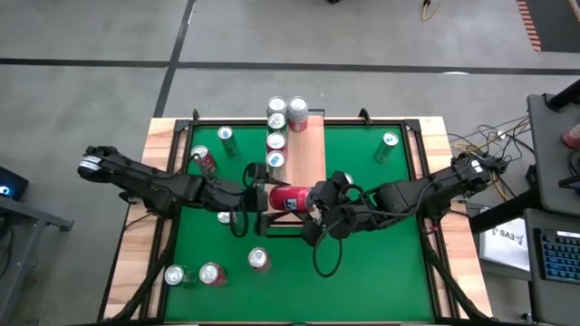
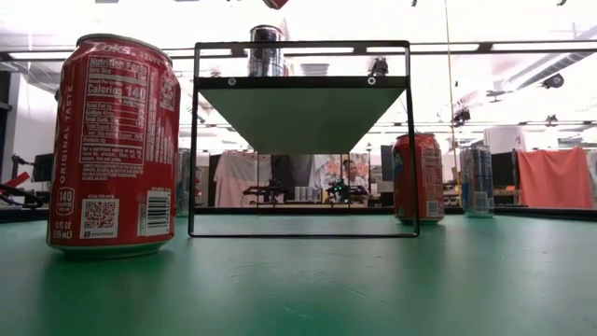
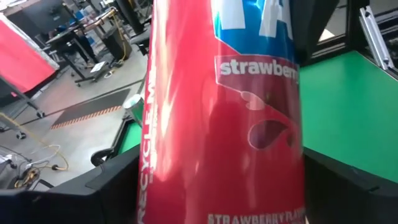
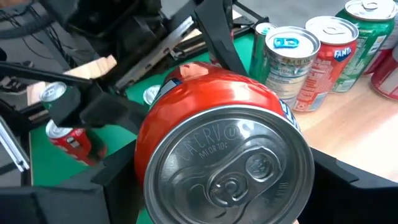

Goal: Place canned beverage on shelf
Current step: Put the orange can on the shelf

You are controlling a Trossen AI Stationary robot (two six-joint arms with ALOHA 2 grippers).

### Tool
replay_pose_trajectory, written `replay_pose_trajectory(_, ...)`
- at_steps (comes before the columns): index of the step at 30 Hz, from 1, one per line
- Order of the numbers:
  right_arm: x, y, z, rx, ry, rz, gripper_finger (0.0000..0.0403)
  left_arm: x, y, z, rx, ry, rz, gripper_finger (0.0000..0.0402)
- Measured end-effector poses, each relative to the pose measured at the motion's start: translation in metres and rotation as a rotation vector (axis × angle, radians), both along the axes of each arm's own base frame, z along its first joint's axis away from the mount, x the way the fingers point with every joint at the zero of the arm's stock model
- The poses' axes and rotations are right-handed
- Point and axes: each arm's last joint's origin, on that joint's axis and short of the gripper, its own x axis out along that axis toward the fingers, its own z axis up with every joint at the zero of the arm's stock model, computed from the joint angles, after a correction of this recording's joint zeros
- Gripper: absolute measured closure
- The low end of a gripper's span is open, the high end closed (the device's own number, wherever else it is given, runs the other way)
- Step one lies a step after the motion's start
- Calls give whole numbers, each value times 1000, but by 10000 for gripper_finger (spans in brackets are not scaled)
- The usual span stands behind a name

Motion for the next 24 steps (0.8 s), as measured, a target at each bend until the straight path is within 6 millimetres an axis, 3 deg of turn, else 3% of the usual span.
replay_pose_trajectory(5, 1, -1, 0, 9, -7, -5, 108, 2, 0, 0, 2, -19, 14, 76)
replay_pose_trajectory(10, 1, -1, 0, 11, -5, -2, 108, 2, 0, 0, 6, -22, 23, 118)
replay_pose_trajectory(14, 2, -3, 0, -3, 1, 5, 107, 2, -1, 1, 9, -24, 28, 118)
replay_pose_trajectory(20, 3, -3, 2, -50, -2, 30, 31, -1, -5, 2, -5, -36, 18, 118)
replay_pose_trajectory(24, 1, 2, 10, -87, -41, 80, 13, -9, -8, 3, -23, -95, -17, 118)
